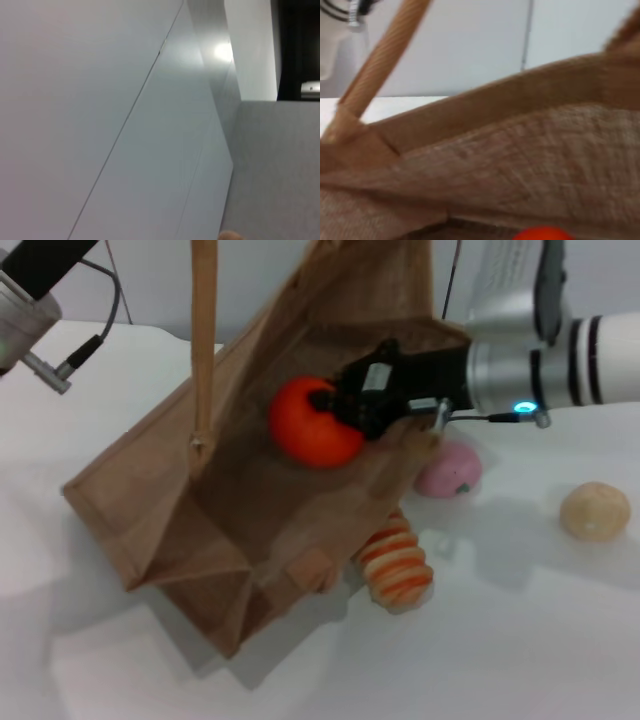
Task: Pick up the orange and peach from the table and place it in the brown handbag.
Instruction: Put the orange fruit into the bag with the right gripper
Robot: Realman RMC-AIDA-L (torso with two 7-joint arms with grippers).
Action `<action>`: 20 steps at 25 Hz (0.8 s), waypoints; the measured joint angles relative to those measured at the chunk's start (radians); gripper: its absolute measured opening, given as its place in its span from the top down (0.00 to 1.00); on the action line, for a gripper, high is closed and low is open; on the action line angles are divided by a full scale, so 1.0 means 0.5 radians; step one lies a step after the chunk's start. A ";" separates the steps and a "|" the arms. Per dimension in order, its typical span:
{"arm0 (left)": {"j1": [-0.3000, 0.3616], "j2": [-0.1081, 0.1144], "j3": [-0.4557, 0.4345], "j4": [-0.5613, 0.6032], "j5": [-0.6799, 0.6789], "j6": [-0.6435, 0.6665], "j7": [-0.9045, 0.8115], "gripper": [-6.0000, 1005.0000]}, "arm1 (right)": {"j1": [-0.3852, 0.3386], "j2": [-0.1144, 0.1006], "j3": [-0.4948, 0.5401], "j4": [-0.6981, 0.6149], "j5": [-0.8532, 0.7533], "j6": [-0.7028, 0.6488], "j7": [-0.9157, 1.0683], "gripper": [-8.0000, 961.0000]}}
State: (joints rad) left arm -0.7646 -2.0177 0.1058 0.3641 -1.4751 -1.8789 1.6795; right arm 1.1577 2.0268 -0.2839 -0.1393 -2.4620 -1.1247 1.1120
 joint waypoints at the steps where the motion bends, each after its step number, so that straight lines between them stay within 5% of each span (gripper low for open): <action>1: -0.001 -0.009 0.001 0.000 -0.014 -0.001 0.009 0.87 | 0.011 0.000 0.003 0.034 0.008 0.007 -0.045 0.93; 7: 0.005 -0.017 -0.008 -0.006 -0.087 -0.019 0.025 0.87 | 0.058 0.003 0.004 0.210 0.070 0.019 -0.348 0.92; 20: 0.266 -0.016 -0.017 -0.088 -0.454 -0.027 0.075 0.87 | 0.017 0.002 0.008 0.285 0.069 -0.024 -0.627 0.38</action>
State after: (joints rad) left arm -0.6317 -2.0255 0.0976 0.3202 -1.7021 -1.8924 1.7168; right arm 1.1664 2.0278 -0.2800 0.0032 -2.4274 -1.1367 0.7983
